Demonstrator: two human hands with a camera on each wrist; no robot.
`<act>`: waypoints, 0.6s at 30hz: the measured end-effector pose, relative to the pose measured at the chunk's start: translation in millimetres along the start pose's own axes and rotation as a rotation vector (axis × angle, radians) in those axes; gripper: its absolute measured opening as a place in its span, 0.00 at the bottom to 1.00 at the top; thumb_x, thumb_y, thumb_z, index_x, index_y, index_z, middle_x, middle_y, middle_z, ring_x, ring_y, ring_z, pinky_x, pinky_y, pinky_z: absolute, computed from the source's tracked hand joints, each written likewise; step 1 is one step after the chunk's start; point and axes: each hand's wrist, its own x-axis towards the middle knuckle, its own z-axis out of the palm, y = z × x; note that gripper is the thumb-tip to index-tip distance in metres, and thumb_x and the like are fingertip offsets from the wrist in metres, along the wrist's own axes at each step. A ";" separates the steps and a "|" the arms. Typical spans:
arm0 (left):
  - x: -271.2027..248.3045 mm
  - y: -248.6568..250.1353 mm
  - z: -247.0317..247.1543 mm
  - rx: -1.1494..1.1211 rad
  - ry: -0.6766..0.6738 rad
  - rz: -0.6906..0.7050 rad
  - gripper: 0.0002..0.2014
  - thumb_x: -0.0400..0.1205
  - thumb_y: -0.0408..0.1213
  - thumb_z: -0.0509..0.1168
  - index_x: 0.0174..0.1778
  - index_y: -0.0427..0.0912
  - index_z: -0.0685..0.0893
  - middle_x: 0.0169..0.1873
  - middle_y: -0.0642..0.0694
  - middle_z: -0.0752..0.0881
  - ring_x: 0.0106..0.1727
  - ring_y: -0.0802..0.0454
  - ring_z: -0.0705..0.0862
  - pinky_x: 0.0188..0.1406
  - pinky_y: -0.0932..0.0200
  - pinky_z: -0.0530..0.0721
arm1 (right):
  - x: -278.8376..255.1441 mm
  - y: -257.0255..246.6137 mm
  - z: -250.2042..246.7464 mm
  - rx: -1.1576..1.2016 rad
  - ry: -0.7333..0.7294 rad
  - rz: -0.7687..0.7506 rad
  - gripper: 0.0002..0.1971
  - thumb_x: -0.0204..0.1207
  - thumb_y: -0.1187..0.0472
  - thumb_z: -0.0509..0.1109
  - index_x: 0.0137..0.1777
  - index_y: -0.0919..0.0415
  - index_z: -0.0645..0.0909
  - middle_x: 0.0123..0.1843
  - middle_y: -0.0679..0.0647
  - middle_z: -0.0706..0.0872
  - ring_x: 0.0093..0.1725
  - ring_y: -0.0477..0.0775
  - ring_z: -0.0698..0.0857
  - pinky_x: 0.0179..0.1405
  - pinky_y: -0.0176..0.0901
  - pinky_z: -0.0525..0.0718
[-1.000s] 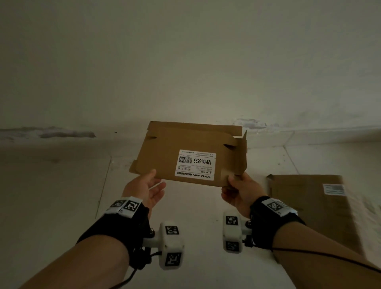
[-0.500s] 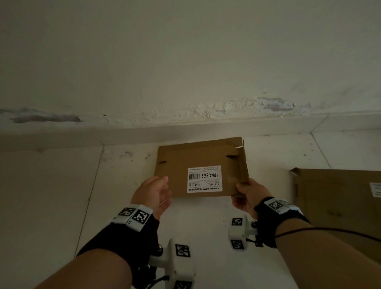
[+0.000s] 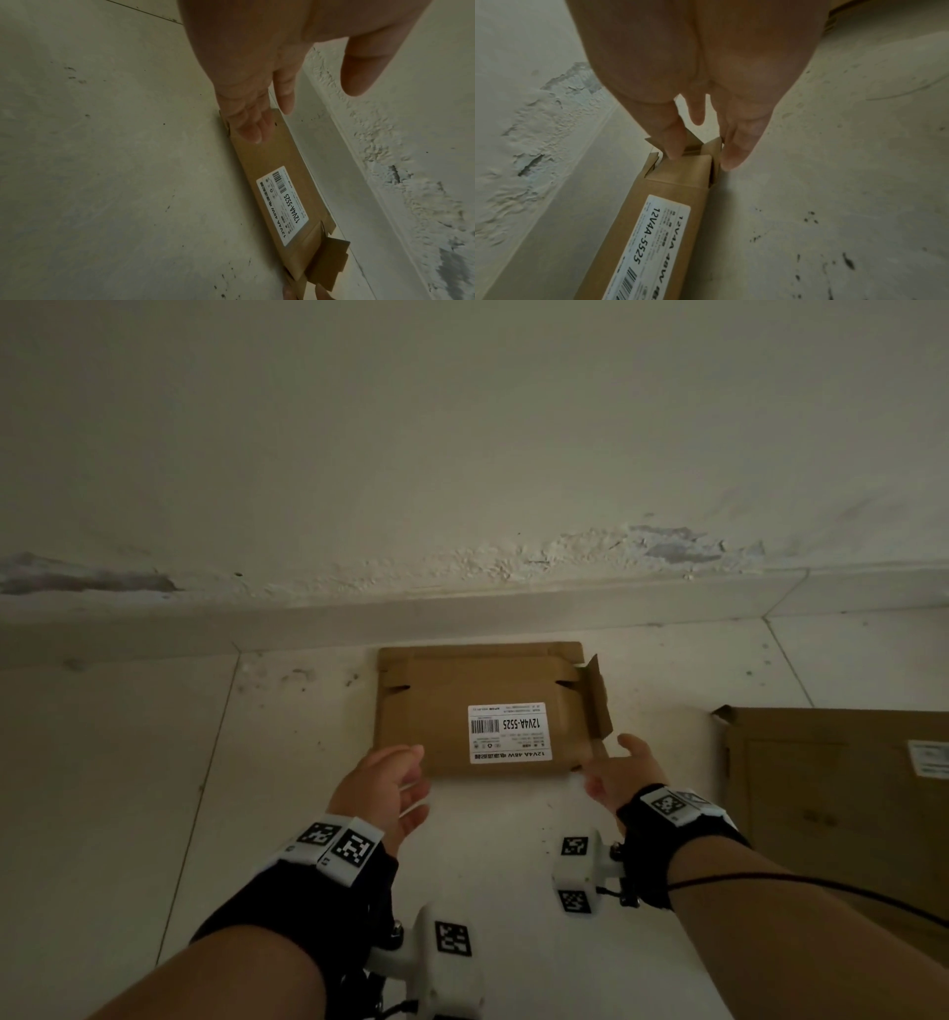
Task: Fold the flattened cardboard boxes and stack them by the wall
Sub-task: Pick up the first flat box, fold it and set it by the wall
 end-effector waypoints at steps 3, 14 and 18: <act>-3.1 -2.8 3.9 0.005 -0.004 -0.001 0.06 0.80 0.35 0.63 0.37 0.46 0.78 0.39 0.44 0.80 0.40 0.49 0.79 0.40 0.57 0.76 | -6.2 -4.9 -6.9 -0.115 0.074 0.009 0.36 0.76 0.67 0.68 0.81 0.54 0.55 0.66 0.63 0.78 0.49 0.55 0.79 0.33 0.37 0.81; -27.1 -13.5 51.2 0.065 -0.116 -0.024 0.03 0.81 0.38 0.62 0.43 0.46 0.79 0.39 0.47 0.79 0.38 0.52 0.78 0.37 0.58 0.74 | -47.5 16.3 -122.9 -0.120 0.350 0.003 0.28 0.76 0.60 0.68 0.75 0.62 0.68 0.70 0.60 0.78 0.67 0.64 0.79 0.62 0.49 0.79; -49.5 -21.5 87.5 0.100 -0.201 -0.026 0.03 0.81 0.38 0.61 0.42 0.48 0.78 0.38 0.47 0.79 0.38 0.52 0.77 0.36 0.58 0.74 | -83.3 45.2 -165.5 -0.040 0.526 0.098 0.20 0.78 0.57 0.64 0.68 0.65 0.75 0.63 0.63 0.83 0.51 0.63 0.82 0.44 0.45 0.75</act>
